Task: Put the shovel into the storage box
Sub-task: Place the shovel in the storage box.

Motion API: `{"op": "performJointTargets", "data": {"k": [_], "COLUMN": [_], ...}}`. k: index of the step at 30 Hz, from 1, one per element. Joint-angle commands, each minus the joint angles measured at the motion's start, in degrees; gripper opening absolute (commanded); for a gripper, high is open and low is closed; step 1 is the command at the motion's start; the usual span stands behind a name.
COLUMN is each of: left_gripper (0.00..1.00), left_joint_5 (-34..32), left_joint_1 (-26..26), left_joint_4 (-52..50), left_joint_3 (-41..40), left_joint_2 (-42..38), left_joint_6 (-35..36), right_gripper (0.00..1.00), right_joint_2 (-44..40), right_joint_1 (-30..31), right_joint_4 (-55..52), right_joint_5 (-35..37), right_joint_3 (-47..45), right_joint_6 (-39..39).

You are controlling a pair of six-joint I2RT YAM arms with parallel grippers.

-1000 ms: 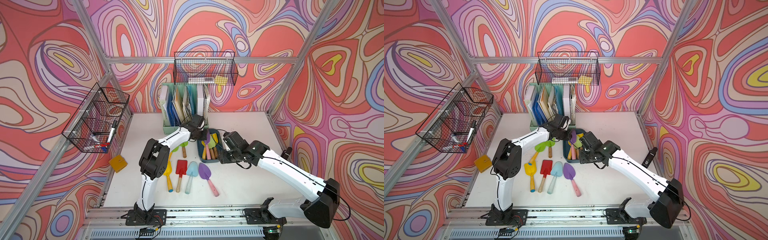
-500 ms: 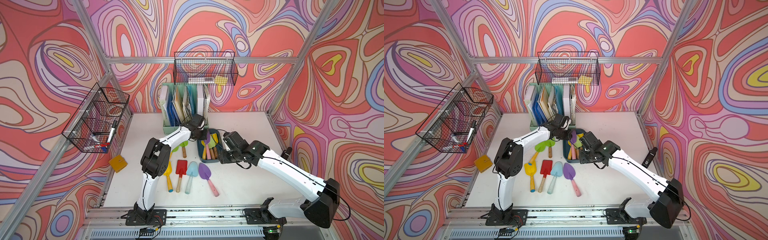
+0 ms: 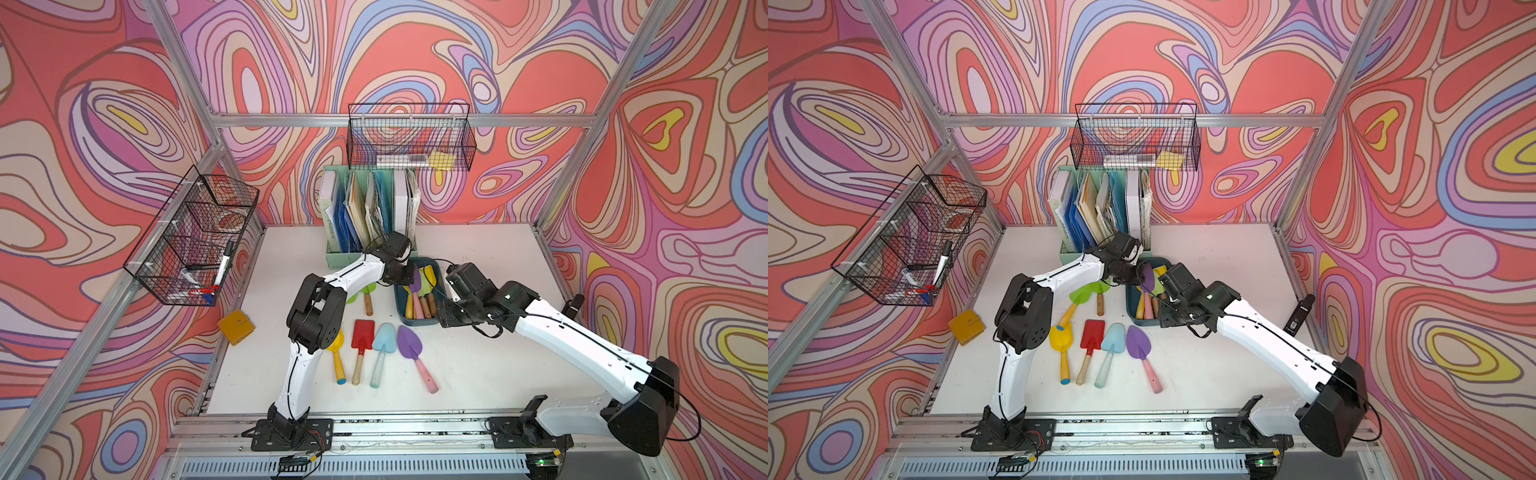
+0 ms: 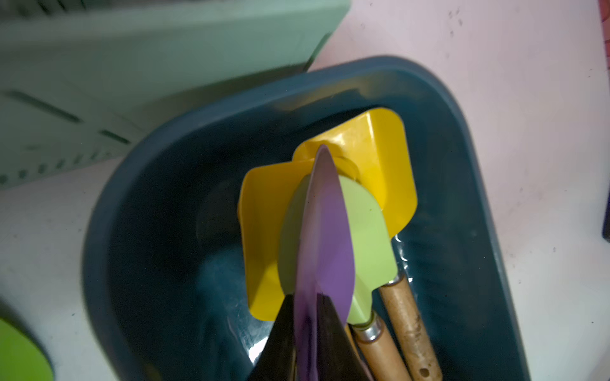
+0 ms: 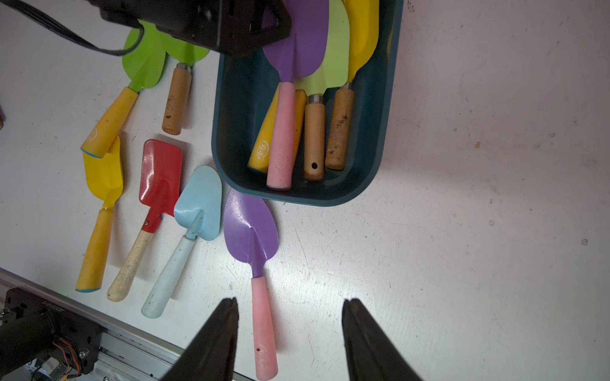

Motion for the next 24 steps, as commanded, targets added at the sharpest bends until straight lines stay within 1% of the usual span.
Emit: {"op": "performJointTargets", "data": {"k": [1, 8, 10, 12, 14, 18, 24], "left_gripper": [0.18, 0.20, 0.21, 0.25, 0.32, 0.43, 0.47], "left_joint_5": [-0.72, -1.37, -1.53, -1.74, -1.94, -2.37, -3.47], "left_joint_1": [0.17, 0.12, 0.17, 0.13, 0.17, 0.17, 0.17], "left_joint_4": [-2.75, -3.61, -3.92, -4.52, -5.00, -5.78, -7.54], "left_joint_3": [1.34, 1.55, 1.77, 2.21, 2.54, 2.95, 4.28], "left_joint_2": [1.07, 1.07, 1.16, 1.25, 1.26, 1.04, 0.46], "left_joint_6": [0.72, 0.92, 1.01, 1.15, 1.23, 1.47, 1.63], "right_gripper": [0.53, 0.53, 0.53, 0.53, 0.53, 0.53, 0.53], "right_joint_2": [-0.03, 0.00, 0.00, -0.06, 0.04, 0.04, 0.05], "right_joint_1": [-0.34, -0.32, -0.34, -0.32, -0.30, -0.32, -0.32], "right_joint_4": [0.09, 0.14, 0.23, 0.23, 0.32, 0.37, 0.47], "right_joint_5": [0.07, 0.01, -0.14, -0.16, -0.26, -0.35, -0.34], "right_joint_3": [0.26, 0.20, 0.20, 0.20, 0.11, 0.07, -0.15], "right_joint_6": [-0.19, -0.19, -0.23, -0.22, -0.26, -0.22, -0.23]}}
